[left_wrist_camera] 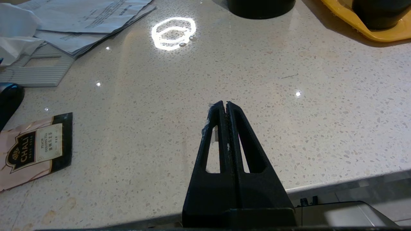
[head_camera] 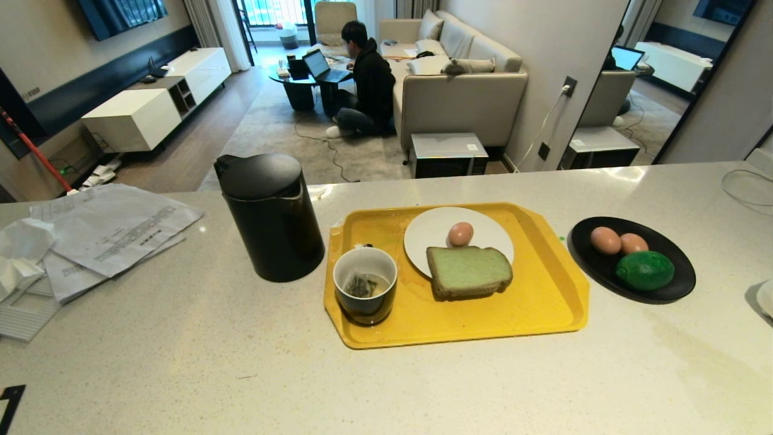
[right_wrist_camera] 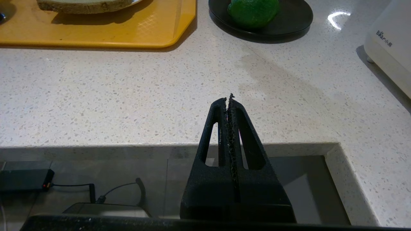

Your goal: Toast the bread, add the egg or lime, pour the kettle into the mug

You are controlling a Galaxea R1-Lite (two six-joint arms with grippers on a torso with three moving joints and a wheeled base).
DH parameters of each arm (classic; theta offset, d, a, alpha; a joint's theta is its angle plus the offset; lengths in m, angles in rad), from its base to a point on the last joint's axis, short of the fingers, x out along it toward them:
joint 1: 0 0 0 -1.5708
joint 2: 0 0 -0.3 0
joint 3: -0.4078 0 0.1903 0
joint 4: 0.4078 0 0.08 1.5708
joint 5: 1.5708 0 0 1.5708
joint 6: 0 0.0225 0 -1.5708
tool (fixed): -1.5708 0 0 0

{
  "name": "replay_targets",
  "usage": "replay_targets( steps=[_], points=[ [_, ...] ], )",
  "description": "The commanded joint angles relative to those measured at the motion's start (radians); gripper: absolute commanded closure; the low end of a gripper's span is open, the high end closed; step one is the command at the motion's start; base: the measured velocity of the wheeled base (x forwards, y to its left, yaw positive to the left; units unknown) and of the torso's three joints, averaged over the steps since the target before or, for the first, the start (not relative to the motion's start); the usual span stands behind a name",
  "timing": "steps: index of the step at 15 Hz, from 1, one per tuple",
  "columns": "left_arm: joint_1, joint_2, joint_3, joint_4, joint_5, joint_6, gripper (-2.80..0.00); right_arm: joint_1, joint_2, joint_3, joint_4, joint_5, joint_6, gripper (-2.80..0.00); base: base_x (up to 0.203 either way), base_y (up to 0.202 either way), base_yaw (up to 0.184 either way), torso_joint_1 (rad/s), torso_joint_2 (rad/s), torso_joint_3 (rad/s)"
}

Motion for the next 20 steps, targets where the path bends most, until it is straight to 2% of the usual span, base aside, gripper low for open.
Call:
replay_targets(
  steps=[1, 20],
  points=[
    [0.000, -0.002, 0.000, 0.000, 0.000, 0.000, 0.00, 0.000, 0.000, 0.002, 0.000, -0.001, 0.000, 0.00, 0.000, 0.000, 0.000, 0.000, 0.00, 0.000],
    [0.000, 0.000, -0.002, 0.000, 0.000, 0.001, 0.00, 0.000, 0.000, 0.002, 0.000, -0.001, 0.000, 0.00, 0.000, 0.000, 0.000, 0.000, 0.00, 0.000]
  ],
)
